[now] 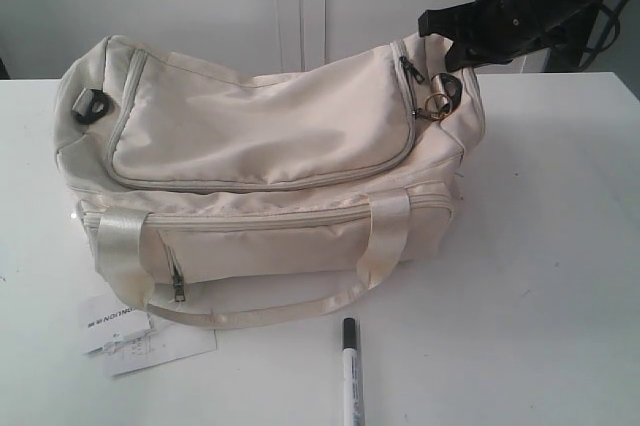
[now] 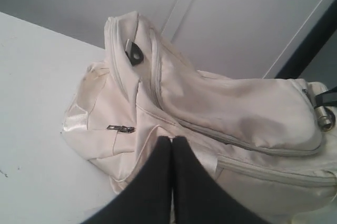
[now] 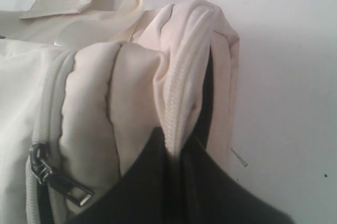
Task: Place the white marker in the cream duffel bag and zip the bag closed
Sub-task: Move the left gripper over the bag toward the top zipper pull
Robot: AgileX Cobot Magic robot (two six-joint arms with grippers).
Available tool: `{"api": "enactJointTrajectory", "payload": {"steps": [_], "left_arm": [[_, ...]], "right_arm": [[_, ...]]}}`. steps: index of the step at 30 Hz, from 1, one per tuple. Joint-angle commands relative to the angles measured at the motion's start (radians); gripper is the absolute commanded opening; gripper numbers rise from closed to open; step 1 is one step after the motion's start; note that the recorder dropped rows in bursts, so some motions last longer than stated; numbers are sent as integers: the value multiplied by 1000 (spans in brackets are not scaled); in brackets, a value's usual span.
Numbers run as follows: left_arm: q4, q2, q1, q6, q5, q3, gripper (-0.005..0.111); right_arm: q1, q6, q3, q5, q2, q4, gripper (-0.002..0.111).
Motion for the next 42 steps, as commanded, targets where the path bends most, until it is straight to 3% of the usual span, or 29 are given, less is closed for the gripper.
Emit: {"api": "enactJointTrajectory", "payload": {"steps": [1, 15, 18, 24, 30, 36, 42], "left_arm": [[8, 98, 1, 56, 10, -46, 0], [7, 564, -1, 378, 156, -346, 0], [0, 665, -1, 443, 264, -433, 0], [-71, 779, -3, 494, 342, -532, 0], [-212, 887, -88, 648, 421, -608, 0], [-137, 981, -106, 640, 669, -624, 0], [139, 997, -106, 448, 809, -624, 0]], "right_arm": [[0, -4, -4, -2, -4, 7, 0], [0, -4, -4, -2, -4, 7, 0], [0, -4, -4, -2, -4, 7, 0], [0, -4, -4, -2, -4, 7, 0], [0, -4, -4, -2, -4, 7, 0], [0, -4, -4, -2, -4, 7, 0], [0, -4, -4, -2, -4, 7, 0]]}}
